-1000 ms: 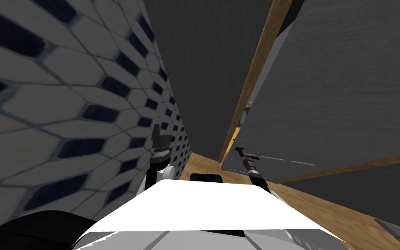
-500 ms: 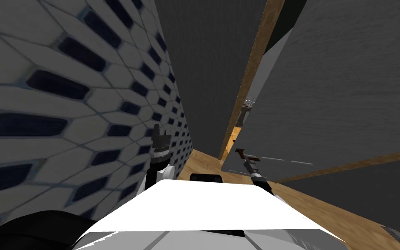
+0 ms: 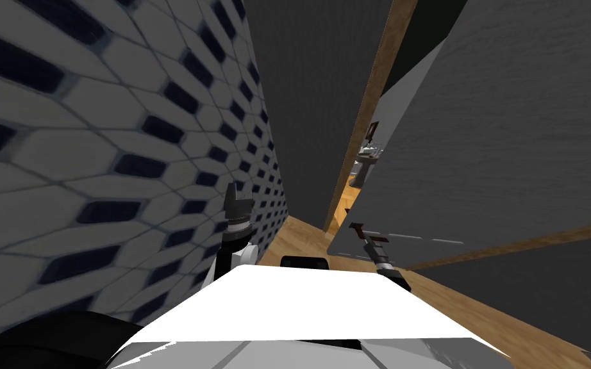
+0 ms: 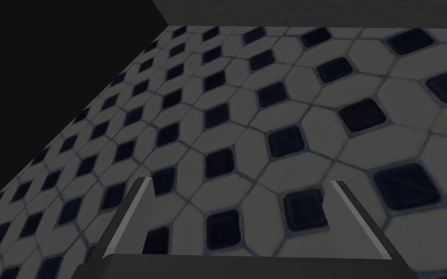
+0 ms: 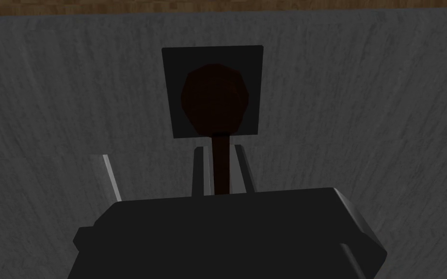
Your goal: Pull the door open
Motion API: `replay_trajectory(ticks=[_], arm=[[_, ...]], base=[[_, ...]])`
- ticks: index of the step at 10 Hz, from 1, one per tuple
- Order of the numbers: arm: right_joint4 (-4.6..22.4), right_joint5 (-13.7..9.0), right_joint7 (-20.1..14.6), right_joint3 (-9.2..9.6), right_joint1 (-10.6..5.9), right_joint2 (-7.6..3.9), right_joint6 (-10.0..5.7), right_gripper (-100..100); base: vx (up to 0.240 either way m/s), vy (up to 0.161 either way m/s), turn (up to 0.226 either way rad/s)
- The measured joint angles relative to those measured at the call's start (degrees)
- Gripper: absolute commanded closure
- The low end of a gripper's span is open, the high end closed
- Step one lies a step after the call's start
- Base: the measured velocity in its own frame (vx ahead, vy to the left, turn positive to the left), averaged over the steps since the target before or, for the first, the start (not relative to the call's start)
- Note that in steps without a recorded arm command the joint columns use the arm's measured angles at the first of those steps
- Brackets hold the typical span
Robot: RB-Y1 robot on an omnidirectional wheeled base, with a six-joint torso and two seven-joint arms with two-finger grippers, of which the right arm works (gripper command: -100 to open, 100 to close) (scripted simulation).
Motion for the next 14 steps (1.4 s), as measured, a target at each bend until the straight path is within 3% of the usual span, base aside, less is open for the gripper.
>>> replay_trajectory(ticks=[3, 8, 12, 14], arm=[[1.0, 0.31, -1.45, 1.05, 1.26, -1.22, -2.89, 100], [2.28, 0.47, -2.33, 1.97, 2.33, -2.14, -5.9, 100], [5.1, 0.78, -3.47, 3.16, 3.05, -2.97, -10.07, 100], [5.55, 0.84, -3.59, 3.37, 3.15, -3.02, -10.35, 100]], base=[[-0.149, -0.035, 0.085], [-0.202, -0.061, 0.163], [-0.202, -0.059, 0.131], [-0.18, -0.038, 0.176]])
